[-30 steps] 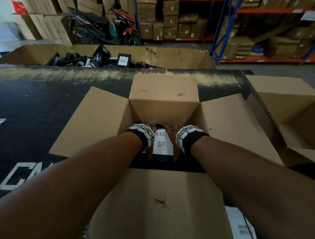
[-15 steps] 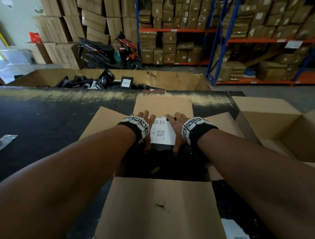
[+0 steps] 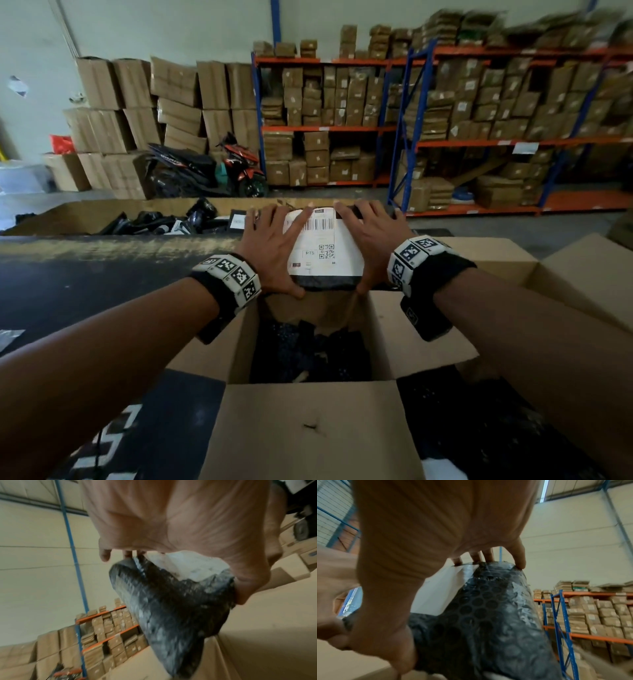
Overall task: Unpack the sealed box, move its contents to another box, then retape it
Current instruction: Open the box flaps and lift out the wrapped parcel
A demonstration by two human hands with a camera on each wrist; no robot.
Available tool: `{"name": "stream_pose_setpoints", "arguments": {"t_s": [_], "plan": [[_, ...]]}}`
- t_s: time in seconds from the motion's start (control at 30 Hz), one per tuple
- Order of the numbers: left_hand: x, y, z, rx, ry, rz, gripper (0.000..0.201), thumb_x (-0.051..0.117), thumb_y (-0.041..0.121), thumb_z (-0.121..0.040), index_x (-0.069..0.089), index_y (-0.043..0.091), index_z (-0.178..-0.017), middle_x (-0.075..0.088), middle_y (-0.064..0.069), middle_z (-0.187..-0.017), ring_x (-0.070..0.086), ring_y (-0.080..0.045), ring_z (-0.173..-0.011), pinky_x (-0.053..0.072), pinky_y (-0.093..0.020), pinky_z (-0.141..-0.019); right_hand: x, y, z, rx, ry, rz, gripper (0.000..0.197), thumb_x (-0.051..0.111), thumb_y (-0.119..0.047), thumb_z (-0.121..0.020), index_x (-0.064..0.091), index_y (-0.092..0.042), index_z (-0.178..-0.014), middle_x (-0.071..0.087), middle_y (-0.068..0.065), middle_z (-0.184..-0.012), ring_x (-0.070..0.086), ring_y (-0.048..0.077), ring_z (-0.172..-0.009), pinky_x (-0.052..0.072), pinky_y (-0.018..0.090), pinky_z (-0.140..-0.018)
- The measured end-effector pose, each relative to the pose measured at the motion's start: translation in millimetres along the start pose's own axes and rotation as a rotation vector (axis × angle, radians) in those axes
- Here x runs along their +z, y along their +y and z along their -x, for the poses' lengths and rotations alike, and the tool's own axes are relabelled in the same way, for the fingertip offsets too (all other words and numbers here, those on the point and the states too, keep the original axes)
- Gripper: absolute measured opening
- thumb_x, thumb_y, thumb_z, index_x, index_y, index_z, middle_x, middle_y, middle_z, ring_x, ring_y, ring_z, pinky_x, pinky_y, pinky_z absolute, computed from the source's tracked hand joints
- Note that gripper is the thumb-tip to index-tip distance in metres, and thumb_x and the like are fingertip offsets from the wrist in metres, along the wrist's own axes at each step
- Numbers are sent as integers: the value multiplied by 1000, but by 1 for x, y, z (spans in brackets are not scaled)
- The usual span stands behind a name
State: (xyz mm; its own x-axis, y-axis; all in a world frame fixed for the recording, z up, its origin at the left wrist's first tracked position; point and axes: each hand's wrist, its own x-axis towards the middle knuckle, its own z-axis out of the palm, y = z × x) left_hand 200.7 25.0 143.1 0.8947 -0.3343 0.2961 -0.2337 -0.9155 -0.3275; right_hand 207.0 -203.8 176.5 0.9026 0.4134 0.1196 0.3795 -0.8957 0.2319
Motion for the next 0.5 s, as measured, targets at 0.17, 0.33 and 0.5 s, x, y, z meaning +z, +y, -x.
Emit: {"name": "stream_pose_setpoints", "arguments": {"t_s": [0.17,0.33,0.5], "plan": [[-33,16,2,89,94,79,162,70,88,-38,-26,32,-157,20,-15,-154,23,-41,-141,31,-64,-111,-22,24,39,43,98,61,164,91,-66,-35,-13,-30,-156,9,8,-159,13,34,-148,22,72,-111],[-70,51,-4,151,188,59,158,65,92,-37,-17,33,-159,21,-10,-156,28,-37,-134,36,-61,-105,-41,58,85,106,113,103,163,88,-68,-33,-13,-31,-155,12,10,-157,18,35,-144,29,69,-110],[-109,106,-16,182,171,51,154,61,95,-41,-22,35,-157,19,-8,-159,28,-36,-135,34,-61,-107,-58,111,134,123,81,141,160,83,-74,-34,-15,-32,-154,15,9,-155,23,35,-142,32,67,-109]]}}
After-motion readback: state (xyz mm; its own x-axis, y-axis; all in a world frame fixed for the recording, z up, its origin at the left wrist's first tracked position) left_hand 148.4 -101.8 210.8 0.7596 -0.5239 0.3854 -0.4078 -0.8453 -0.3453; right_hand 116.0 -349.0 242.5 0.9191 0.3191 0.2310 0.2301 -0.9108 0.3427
